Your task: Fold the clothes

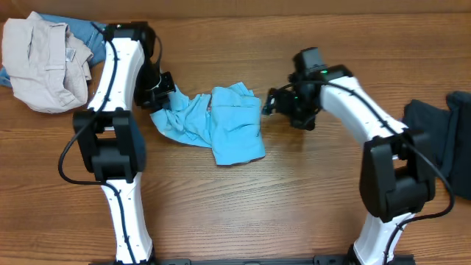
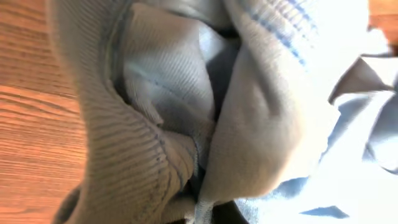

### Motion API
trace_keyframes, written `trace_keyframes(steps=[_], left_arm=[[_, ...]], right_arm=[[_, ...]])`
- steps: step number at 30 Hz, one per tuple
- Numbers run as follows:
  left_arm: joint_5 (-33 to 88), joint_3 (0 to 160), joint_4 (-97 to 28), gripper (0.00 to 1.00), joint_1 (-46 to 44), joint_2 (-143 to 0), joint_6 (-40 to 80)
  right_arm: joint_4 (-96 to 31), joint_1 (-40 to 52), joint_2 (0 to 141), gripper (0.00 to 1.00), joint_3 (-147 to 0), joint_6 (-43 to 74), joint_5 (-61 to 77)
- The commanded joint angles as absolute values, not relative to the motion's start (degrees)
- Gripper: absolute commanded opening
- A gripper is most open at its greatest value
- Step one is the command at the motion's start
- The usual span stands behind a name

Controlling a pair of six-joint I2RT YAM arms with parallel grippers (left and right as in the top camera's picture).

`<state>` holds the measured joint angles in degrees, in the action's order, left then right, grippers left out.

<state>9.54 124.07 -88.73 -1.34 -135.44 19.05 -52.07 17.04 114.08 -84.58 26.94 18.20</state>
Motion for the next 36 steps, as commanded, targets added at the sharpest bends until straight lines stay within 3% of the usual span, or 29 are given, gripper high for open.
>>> trace_keyframes(steps=[1,6,15,30,34,36], left_arm=[[6.09,131.07,-92.20,0.04,-6.04,-135.83,18.48],[1.50,133.71,-96.05,0.04,-13.93,-135.83,20.18],[3.60,133.71,-92.97,0.07,-25.93,-135.83,25.56],[7.11,133.71,-92.75,0.10,-27.07,-135.83,27.53],[7.09,133.71,-92.75,0.23,-28.23,-135.85,28.34],[7.05,133.71,-92.55,0.37,-29.41,-135.85,28.29]], right_arm=[[-50.74,21.17,115.15,1.00,-84.31,32.99,12.19],[-49.58,21.67,115.18,1.00,-84.31,34.76,12.23],[-49.43,18.26,115.18,1.00,-84.31,36.23,12.25],[-51.27,14.87,122.98,0.98,-84.31,35.62,12.88],[-51.29,15.77,122.98,0.98,-84.31,35.66,12.93],[-51.29,15.77,122.98,0.98,-84.31,35.66,12.93]])
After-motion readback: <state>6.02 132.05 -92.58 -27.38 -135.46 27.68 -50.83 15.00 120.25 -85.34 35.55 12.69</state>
